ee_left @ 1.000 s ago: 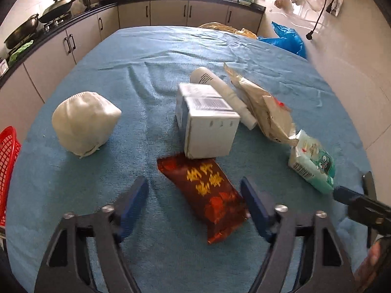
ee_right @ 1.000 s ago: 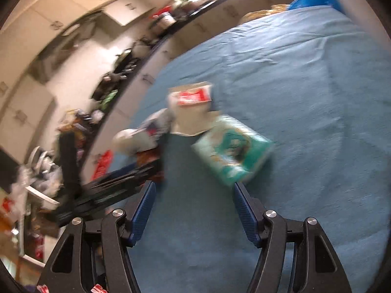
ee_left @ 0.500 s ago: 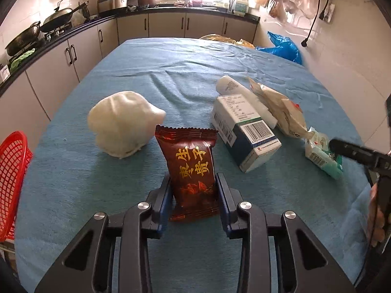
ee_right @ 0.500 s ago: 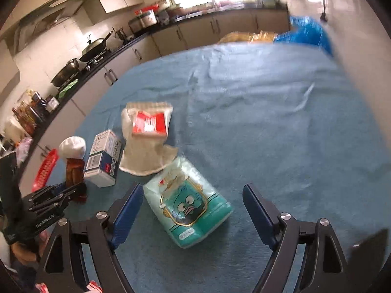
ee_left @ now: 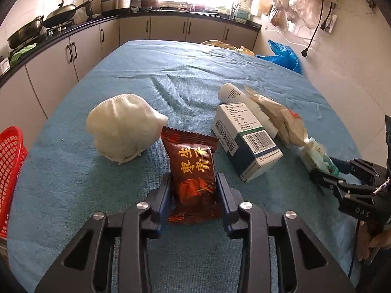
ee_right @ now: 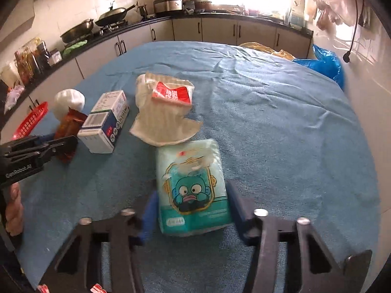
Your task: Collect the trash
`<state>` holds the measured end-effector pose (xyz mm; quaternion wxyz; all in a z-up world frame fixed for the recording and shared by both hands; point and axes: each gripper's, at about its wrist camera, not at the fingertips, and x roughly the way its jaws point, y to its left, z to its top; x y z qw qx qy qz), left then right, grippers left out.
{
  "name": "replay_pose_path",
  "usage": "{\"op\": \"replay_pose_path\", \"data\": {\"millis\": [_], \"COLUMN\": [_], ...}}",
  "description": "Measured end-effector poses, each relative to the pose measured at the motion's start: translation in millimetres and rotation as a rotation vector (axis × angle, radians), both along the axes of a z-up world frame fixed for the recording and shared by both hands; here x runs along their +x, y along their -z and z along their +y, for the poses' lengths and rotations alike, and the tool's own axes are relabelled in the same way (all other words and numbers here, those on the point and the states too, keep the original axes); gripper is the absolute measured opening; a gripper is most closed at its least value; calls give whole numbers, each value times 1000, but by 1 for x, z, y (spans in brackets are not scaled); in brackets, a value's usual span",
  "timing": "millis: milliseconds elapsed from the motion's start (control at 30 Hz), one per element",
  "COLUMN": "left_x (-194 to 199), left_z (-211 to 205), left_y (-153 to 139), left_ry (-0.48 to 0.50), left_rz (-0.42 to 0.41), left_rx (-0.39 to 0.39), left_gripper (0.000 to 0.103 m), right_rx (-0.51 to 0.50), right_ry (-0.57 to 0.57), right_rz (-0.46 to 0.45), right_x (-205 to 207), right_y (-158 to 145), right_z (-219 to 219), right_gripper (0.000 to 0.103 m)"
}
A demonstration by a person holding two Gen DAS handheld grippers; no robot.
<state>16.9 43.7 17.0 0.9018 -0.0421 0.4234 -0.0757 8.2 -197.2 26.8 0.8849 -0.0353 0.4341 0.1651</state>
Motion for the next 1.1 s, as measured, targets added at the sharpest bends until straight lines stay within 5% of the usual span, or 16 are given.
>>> {"op": "replay_pose_path", "data": {"millis": [167,633,1100], "left_x": [-4,-15,-17], "left_z": [1,3,-2], "left_y": [-3,-18,-22], "left_ry": [-8,-53,-58], "left_rz": [-28,-139,-179], "left_rx": [-1,24,63], "left_gripper": [31,31,31], "right_rx": [47,202,197], "right_ry": [23,91,128], "right_rz": [-21,-215,-257], "right_x": [-3,-26,-63], "right_y": [-7,-49,-52], "right_z": [-8,-27,32], "right_gripper": [38,37,38]}}
